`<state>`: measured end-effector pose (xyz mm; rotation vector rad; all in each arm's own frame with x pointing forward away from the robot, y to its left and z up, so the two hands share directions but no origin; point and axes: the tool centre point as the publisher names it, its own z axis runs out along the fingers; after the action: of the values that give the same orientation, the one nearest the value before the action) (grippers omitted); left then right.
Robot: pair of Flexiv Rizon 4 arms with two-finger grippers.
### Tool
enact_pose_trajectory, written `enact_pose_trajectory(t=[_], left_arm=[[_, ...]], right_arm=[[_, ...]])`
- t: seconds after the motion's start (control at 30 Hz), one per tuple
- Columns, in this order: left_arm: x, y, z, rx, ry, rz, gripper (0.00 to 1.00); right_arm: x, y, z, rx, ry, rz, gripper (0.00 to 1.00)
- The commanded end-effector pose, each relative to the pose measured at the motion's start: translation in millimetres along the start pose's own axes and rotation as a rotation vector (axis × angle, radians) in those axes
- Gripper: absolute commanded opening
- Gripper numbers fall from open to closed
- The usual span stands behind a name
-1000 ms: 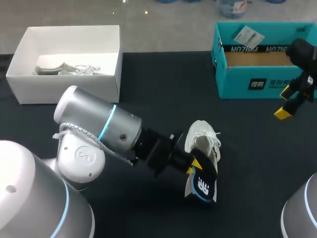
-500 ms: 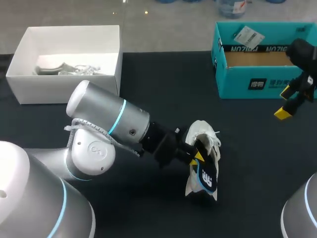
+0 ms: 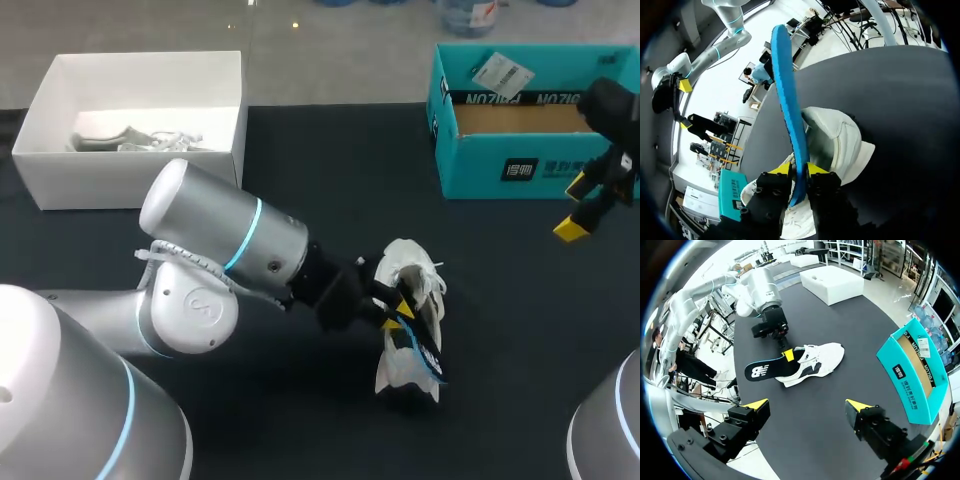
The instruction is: Take the shoe out of the shoebox, open the shoe tongue, remove and reinsert the insole, then place the shoe into the shoebox
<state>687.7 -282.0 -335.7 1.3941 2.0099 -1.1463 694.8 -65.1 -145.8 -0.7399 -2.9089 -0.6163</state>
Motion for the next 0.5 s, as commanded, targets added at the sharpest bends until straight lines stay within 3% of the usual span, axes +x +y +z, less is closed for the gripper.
enact_pose_trajectory(t=[0.03,0.17,0.5], left_arm=[[-0.1,-6.9,-10.2,0.006,-0.01,0.004,0.6],[-4.0,-13.0,-12.4,0.015,-0.018,0.011,0.49],[-7.4,-23.5,-0.8,0.03,0.0,0.034,0.38]], right_arm=[[-1.7,1.7,0.6,0.005,0.002,0.0,1.0],[-1.7,1.7,0.6,0.005,0.002,0.0,1.0],[-1.7,1.7,0.6,0.005,0.002,0.0,1.0]])
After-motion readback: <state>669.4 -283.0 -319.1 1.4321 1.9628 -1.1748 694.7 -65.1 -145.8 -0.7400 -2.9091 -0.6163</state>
